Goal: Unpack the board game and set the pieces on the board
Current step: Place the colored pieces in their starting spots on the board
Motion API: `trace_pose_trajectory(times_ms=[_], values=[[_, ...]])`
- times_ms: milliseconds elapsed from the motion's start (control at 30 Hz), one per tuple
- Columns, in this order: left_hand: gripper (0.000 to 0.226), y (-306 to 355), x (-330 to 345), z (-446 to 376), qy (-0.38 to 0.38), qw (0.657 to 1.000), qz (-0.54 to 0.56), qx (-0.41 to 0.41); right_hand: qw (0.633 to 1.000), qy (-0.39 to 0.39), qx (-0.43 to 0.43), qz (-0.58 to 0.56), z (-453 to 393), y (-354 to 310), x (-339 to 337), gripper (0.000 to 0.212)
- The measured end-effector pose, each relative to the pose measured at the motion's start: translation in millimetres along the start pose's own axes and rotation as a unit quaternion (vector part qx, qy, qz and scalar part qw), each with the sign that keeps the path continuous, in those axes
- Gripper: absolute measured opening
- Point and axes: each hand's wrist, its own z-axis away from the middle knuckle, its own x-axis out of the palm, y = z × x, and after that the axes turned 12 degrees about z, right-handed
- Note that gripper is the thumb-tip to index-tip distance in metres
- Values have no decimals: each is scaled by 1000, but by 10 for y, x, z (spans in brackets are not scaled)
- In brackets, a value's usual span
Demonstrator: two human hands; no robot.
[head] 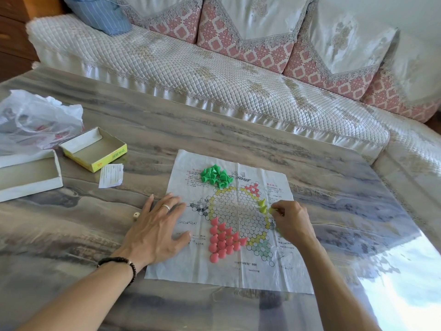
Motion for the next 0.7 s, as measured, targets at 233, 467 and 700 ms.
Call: trace_pose_trajectory(times_ms=[233, 467, 700], values=[[78, 3, -2, -3, 1, 1000, 3, 1, 997, -49, -7, 54, -65, 7, 73, 7], [79, 6, -5, -3, -3, 1000, 4, -1, 998, -41, -16, 54, -81, 3, 112, 7], [80, 3, -8, 3, -6, 1000, -1, -3, 997, -49, -26, 52, -67, 2, 87, 9]])
